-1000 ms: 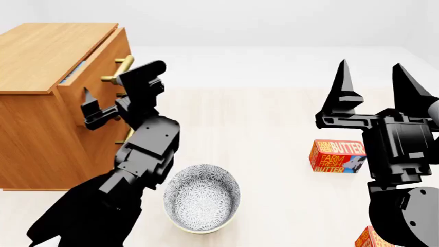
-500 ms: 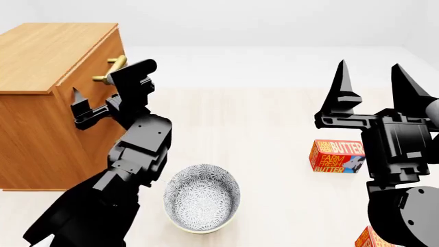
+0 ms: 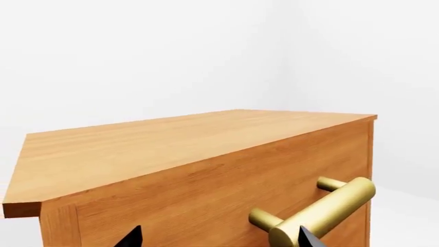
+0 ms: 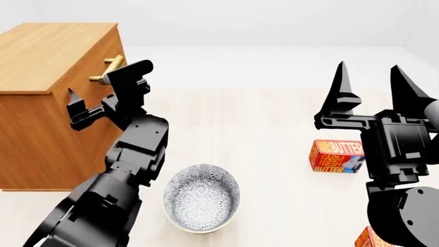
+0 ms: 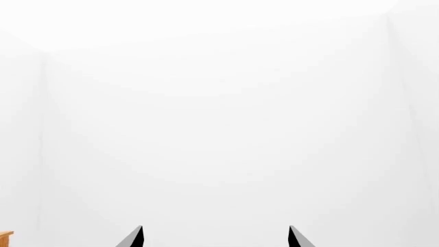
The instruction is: Put the chocolate pudding in the top drawer of the cabinet and close it.
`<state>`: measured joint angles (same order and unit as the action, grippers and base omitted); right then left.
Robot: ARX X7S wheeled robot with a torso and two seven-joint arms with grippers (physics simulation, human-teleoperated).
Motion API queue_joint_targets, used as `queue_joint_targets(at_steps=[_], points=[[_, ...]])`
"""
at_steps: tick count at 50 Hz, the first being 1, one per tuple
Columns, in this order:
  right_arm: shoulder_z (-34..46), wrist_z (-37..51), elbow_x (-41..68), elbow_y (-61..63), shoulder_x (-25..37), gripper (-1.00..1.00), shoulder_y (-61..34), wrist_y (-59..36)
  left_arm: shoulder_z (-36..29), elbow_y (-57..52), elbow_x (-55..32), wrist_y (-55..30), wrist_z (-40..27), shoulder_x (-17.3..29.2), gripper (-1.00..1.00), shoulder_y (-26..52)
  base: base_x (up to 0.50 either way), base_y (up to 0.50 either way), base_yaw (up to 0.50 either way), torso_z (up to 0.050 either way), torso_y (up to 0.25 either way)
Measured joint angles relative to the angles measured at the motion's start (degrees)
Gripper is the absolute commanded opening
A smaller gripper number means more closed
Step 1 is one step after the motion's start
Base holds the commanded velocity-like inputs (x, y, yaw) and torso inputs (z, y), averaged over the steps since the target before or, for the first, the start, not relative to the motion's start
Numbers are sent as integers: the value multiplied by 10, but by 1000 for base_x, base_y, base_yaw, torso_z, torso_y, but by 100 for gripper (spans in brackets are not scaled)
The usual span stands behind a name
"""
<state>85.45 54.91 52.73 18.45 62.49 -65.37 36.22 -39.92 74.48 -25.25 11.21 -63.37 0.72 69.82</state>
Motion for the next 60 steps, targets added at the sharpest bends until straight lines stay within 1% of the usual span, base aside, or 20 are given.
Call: queue_joint_targets(at_steps=[12, 20, 29, 43, 60], points=[[-3, -3, 2, -1, -1, 100, 3, 0, 72, 1, 68, 0, 14, -6, 100, -4, 0, 0, 0, 0, 0], [-6, -3, 2, -1, -1, 100, 4, -1, 102, -18, 84, 4, 30, -3, 100, -13, 0, 0, 0, 0, 0], [-8, -3, 1, 0, -2, 100, 5, -3, 110, -133, 80, -47, 42, 20, 100, -61, 0, 0, 0, 0, 0], [-11, -3, -1, 1, -3, 100, 8, -6, 101, -337, 58, -136, 60, 67, 100, -142, 0, 0, 0, 0, 0], [-15, -4, -2, 3, -7, 100, 8, -13, 81, -536, 1, -200, 130, 132, 100, -219, 0, 0, 0, 0, 0]])
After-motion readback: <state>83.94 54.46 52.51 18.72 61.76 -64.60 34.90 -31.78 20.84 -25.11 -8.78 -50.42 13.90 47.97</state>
